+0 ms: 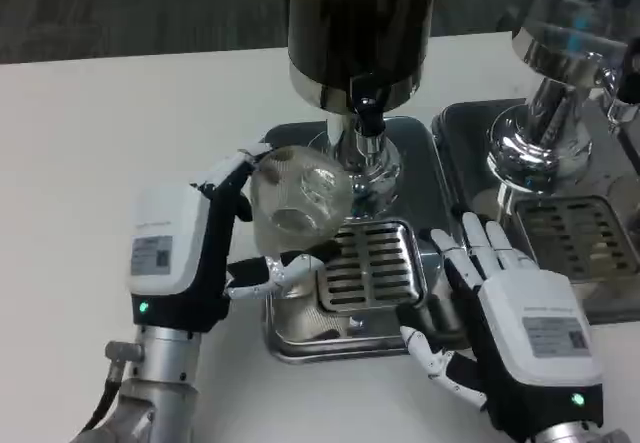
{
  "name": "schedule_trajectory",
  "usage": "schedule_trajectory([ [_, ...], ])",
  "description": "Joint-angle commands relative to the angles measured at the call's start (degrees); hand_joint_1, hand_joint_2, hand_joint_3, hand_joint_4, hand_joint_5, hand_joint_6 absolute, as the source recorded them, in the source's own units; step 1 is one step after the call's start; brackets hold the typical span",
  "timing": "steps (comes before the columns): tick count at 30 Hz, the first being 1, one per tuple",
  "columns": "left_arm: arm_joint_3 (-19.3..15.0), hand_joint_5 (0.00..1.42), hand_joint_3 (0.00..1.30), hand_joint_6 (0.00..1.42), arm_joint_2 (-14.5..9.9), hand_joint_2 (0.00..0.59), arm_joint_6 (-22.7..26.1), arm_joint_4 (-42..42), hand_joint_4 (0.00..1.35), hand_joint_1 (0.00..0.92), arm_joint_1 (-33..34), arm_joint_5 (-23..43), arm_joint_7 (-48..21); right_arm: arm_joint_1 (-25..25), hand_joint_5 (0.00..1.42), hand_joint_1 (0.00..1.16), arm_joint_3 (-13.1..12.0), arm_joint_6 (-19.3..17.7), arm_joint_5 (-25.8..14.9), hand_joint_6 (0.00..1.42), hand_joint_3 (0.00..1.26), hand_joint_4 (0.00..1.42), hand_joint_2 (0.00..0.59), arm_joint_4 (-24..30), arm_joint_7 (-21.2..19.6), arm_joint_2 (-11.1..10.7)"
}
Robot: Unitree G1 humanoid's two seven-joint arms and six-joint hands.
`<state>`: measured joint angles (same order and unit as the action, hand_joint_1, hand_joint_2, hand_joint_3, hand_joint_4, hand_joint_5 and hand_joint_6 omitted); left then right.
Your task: Grasp the cup under the faucet to collect the drink, then remove the cup.
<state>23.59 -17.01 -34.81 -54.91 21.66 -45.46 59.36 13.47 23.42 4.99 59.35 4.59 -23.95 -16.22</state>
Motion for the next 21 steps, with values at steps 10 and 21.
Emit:
schedule_trajectory([
  [10,2.15,0.84,0.48,1.07,4.53,0.065,-0.12,-4.54,0.62,0.579,4.42,0.79,-1.74,1.99,0.04,0.24,-0.31,0.94,0.42,0.19,0.16,0.0,0.411,1.73,-0.87,0.44],
  [21,3.26,0.85,0.49,1.08,8.58,0.065,3.52,-9.16,0.63,0.579,8.44,0.37,-1.51,3.2,0.04,0.26,-0.19,1.32,0.71,0.2,0.16,0.0,0.407,3.46,-0.14,0.25],
])
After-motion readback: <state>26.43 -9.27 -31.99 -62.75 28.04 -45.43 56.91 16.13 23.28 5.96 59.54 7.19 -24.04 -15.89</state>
